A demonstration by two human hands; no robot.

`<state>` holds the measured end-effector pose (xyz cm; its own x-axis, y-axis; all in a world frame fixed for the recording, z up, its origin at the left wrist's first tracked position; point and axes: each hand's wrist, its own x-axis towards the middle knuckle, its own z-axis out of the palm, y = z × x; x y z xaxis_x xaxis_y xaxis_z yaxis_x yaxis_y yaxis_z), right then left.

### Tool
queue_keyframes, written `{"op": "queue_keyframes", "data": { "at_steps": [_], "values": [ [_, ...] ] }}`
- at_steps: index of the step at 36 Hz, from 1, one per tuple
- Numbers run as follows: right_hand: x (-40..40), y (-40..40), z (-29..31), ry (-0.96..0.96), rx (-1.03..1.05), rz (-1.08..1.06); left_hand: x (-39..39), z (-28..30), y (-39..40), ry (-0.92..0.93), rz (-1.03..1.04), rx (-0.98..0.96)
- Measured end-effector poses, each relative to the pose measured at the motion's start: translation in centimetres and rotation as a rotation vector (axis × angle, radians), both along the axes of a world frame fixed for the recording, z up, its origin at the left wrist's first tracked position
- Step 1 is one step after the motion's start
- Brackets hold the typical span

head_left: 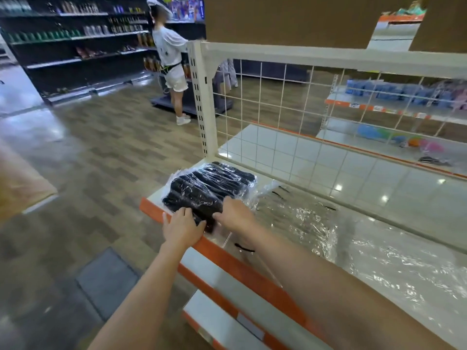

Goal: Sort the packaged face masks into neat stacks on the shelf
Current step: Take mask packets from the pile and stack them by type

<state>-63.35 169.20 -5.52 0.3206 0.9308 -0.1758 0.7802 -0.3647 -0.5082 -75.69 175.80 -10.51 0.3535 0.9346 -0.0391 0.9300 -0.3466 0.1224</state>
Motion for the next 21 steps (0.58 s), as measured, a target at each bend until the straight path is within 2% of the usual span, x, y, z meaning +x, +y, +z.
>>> {"op": "queue_keyframes", "data": {
  "at_steps": [8,13,15,21],
  "values": [
    [3.2,-3.0,-0.3,-0.325,0.099,0.075,1.4,0.7,0.4,0.052,-0.042,-0.170],
    [5.7,-6.2,-0.4,-0.408,0.111,0.177,2.8,3.1,-1.7,0.116,-0.086,0.017],
    [6.4,-7.5,-0.5,-0.498,0.109,0.211,3.8,4.1,-2.9,0.132,-0.149,0.063],
    [9.0,-12.3,0.5,-0.691,0.091,0.169,8.3,5.8,-6.9,0.107,-0.338,0.150]
  ]
}}
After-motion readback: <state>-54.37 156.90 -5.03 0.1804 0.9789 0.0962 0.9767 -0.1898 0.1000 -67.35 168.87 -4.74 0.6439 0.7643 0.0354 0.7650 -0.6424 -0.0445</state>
